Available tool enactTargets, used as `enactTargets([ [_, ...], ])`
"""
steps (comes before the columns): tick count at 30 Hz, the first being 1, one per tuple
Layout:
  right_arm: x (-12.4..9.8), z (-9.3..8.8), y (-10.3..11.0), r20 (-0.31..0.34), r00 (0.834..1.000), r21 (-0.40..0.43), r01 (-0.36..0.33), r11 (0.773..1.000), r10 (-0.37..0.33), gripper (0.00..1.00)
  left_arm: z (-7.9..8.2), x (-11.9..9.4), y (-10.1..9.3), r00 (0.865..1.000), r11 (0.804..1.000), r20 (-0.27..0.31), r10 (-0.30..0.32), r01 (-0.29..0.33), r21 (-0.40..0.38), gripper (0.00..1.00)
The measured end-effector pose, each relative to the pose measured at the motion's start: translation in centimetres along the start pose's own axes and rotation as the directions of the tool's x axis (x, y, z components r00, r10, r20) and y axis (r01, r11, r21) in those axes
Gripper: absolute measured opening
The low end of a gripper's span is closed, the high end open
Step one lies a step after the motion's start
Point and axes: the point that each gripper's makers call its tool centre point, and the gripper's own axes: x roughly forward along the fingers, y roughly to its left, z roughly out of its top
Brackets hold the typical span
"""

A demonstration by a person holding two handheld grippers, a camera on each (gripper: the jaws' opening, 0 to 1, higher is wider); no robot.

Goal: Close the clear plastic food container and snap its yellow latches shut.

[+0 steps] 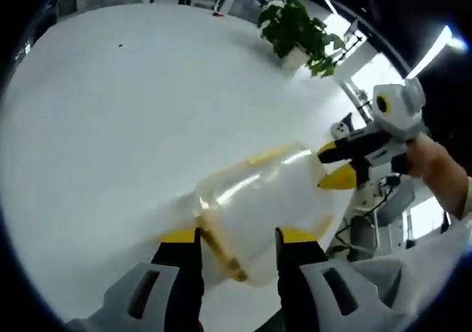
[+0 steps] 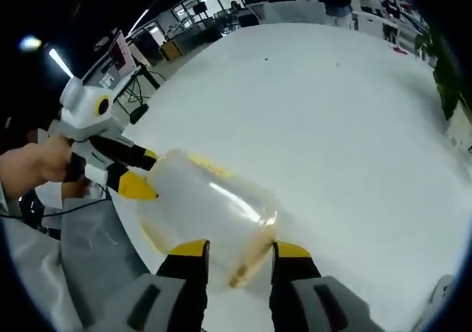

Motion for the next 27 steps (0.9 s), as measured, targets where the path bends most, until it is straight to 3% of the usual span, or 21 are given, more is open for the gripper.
enactTargets([
  [2, 0.1, 0.1, 0.1, -0.009, 1.000, 0.001, 0.009, 1.000, -0.009, 0.30, 0.0, 0.1, -0.1, 1.000, 1.000, 0.002, 0.001, -0.001, -0.003, 0.35],
  [3, 0.3, 0.6, 0.3, 0.016, 1.000, 0.011, -0.004, 1.000, 0.004, 0.30, -0.4, 0.4, 0.0, 1.000, 0.998, 0.003, 0.016, -0.015, -0.064, 0.35],
  [4, 0.4, -0.5, 0.4, -0.026, 1.000, 0.050, -0.010, 0.999, 0.012, 0.30, -0.4, 0.5, -0.1, 1.000, 1.000, -0.007, -0.004, 0.004, -0.015, 0.35],
  [6, 0.5, -0.3, 0.4, -0.018, 1.000, 0.011, -0.011, 1.000, 0.011, 0.30, -0.5, 0.6, 0.1, 1.000, 1.000, -0.004, -0.001, 0.001, -0.016, 0.35],
  [24, 0.3, 0.2, 0.0, 0.026, 0.999, 0.060, -0.026, 0.998, 0.024, 0.32, 0.2, 0.4, -0.1, 1.000, 1.000, 0.003, -0.014, 0.014, -0.017, 0.39],
  [27, 0.3, 0.3, 0.1, 0.028, 0.999, 0.062, -0.028, 0.998, 0.026, 0.32, 0.1, 0.2, -0.2, 1.000, 1.000, 0.000, -0.014, 0.014, 0.016, 0.41],
])
